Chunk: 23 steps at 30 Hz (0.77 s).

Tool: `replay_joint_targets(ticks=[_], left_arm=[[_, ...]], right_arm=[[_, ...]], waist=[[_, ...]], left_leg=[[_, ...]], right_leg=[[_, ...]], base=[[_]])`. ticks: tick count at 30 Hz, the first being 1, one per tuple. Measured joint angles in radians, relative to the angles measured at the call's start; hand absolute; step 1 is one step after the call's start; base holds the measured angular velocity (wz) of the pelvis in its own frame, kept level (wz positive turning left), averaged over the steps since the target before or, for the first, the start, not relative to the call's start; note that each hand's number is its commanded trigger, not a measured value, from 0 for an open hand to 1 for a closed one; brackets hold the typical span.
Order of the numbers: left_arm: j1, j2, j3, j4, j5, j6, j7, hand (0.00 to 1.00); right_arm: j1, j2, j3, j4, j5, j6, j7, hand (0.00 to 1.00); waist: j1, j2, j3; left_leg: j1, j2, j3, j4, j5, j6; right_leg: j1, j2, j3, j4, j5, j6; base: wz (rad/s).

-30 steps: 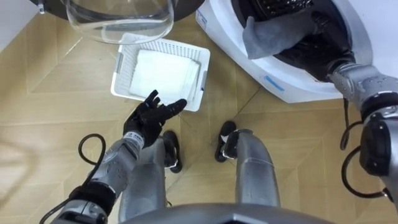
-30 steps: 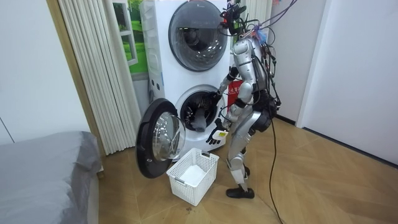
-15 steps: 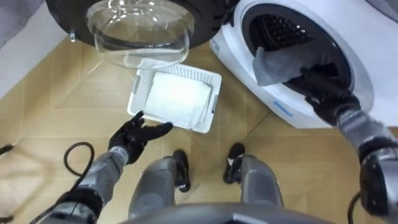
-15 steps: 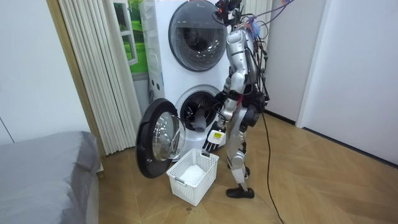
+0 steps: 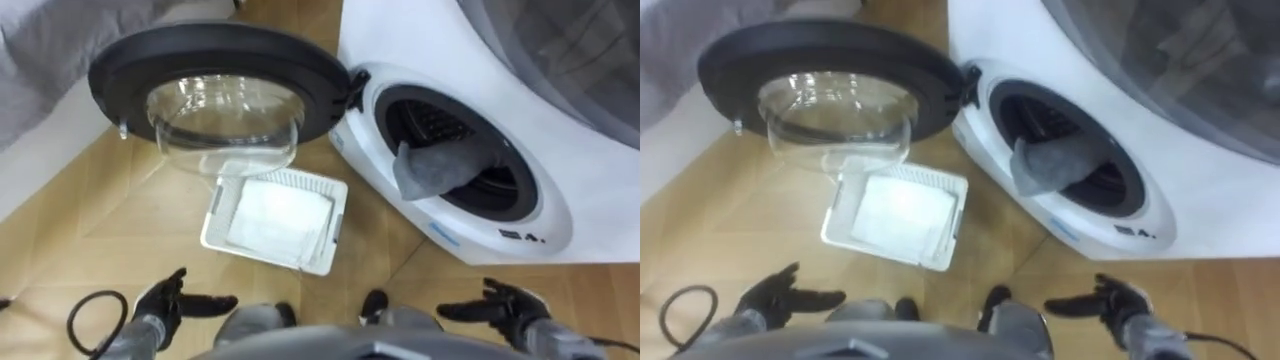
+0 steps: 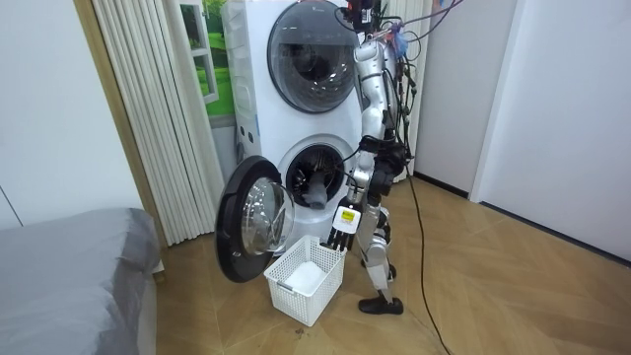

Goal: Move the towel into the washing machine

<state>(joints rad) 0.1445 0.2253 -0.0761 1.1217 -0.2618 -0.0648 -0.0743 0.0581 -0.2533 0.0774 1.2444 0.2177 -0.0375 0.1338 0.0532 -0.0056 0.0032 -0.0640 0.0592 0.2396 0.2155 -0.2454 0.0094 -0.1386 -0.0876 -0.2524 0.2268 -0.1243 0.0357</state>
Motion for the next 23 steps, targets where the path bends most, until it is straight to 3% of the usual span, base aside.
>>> replay_joint_targets(ticks=[5, 13, 18, 23], left_arm=[[0.033, -0.041, 0.066, -0.002, 0.072, 0.0, 0.054, 0.0], [0.048, -0.06, 0.095, -0.001, 0.119, 0.004, 0.11, 0.0], [0.047, -0.07, 0.115, -0.001, 0.119, 0.016, 0.129, 0.0], [0.047, -0.079, 0.155, -0.001, 0.119, 0.058, 0.133, 0.0]], right_arm=[[0.024, 0.021, -0.015, 0.0, -0.006, -0.006, -0.017, 0.0], [0.039, 0.053, -0.022, -0.001, -0.009, -0.006, -0.023, 0.0], [0.039, 0.06, -0.023, 0.0, -0.012, -0.005, -0.025, 0.0], [0.039, 0.062, -0.023, -0.002, -0.018, 0.02, -0.022, 0.0]], waist=[[-0.002, 0.002, -0.0007], [-0.014, -0.005, 0.0033], [-0.021, -0.01, 0.0036], [-0.019, -0.014, 0.0066]], left_leg=[[0.069, 0.0, 0.0, -0.028, 0.004, -0.006], [0.137, 0.003, 0.0, -0.056, 0.003, -0.013], [0.147, 0.003, 0.0, -0.064, 0.003, -0.013], [0.164, 0.002, 0.0, -0.063, 0.003, -0.013]], right_leg=[[0.065, 0.009, 0.0, -0.026, 0.001, 0.001], [0.134, 0.022, 0.004, -0.059, -0.001, 0.004], [0.142, 0.022, 0.006, -0.06, -0.003, 0.006], [0.157, 0.023, 0.015, -0.06, -0.005, 0.01]], base=[[0.0], [0.0], [0.0], [-0.01]])
